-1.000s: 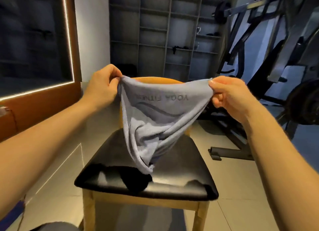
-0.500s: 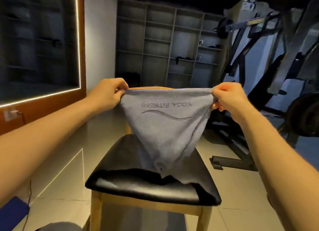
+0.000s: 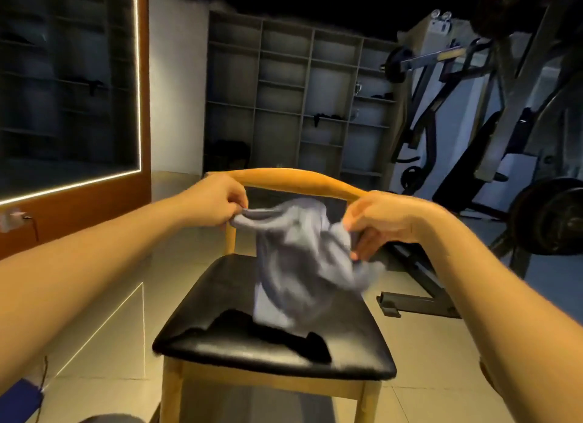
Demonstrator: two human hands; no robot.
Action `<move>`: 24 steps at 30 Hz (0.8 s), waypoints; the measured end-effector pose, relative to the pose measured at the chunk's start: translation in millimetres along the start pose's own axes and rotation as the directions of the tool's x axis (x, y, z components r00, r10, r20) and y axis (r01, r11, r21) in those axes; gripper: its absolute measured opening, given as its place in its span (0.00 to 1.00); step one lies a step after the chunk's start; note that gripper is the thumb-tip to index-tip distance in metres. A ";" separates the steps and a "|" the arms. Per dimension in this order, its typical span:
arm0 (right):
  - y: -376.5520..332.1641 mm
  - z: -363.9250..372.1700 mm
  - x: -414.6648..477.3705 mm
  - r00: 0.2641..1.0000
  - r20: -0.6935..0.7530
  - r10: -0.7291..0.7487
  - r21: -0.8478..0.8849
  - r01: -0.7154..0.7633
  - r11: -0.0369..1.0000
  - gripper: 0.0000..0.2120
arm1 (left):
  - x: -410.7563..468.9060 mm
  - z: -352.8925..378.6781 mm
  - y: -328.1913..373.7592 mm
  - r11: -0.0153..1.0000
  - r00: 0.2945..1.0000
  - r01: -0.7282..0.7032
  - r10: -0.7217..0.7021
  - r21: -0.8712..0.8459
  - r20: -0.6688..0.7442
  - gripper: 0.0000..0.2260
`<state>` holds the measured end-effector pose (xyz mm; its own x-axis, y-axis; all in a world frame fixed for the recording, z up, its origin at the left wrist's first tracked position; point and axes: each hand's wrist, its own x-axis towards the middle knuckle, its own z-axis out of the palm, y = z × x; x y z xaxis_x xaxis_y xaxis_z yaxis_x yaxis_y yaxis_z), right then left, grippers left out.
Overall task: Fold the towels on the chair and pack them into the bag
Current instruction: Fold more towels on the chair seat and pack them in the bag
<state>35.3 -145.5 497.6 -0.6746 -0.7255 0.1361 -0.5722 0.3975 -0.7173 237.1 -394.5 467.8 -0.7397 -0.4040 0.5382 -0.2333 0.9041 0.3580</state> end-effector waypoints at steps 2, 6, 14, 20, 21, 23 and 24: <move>7.7 2.9 2.5 0.989 -0.100 0.107 0.247 -0.079 0.966 0.06 | 4.3 -1.0 -6.2 0.991 0.972 0.117 -0.127 -0.061 -0.198 0.08; -3.3 -14.3 9.2 0.843 -0.532 0.079 0.463 0.212 0.861 0.07 | 14.3 -13.6 -2.1 0.928 0.926 0.180 -0.272 -0.327 -0.262 0.06; -16.3 -15.4 3.5 0.887 -0.458 0.057 0.573 0.246 0.781 0.07 | 26.9 -20.6 2.7 0.881 0.851 0.158 -0.351 -0.446 -0.390 0.07; -0.4 -25.5 14.6 0.897 -0.420 0.138 0.616 0.170 0.769 0.04 | 36.4 -16.9 6.3 0.890 0.879 0.129 -0.307 -0.437 -0.365 0.06; 3.9 -24.6 22.6 0.895 -0.410 0.175 0.614 0.129 0.779 0.04 | 40.1 -12.8 5.1 0.855 0.892 0.187 -0.355 -0.484 -0.281 0.06; 14.6 -16.7 43.8 0.903 -0.355 0.242 0.636 0.044 0.770 0.08 | 50.3 -0.6 -0.4 0.797 0.894 0.298 -0.426 -0.526 -0.138 0.06; 18.6 -11.2 54.5 0.913 -0.303 0.274 0.661 -0.006 0.750 0.11 | 56.7 7.5 -4.9 0.770 0.887 0.337 -0.453 -0.543 -0.092 0.07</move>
<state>-17.3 -171.4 499.4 -0.9140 -0.3828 0.1345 -0.1170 -0.0687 -0.9908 191.6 -420.7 490.8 -0.4924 -0.7804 0.3854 -0.0859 0.4842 0.8707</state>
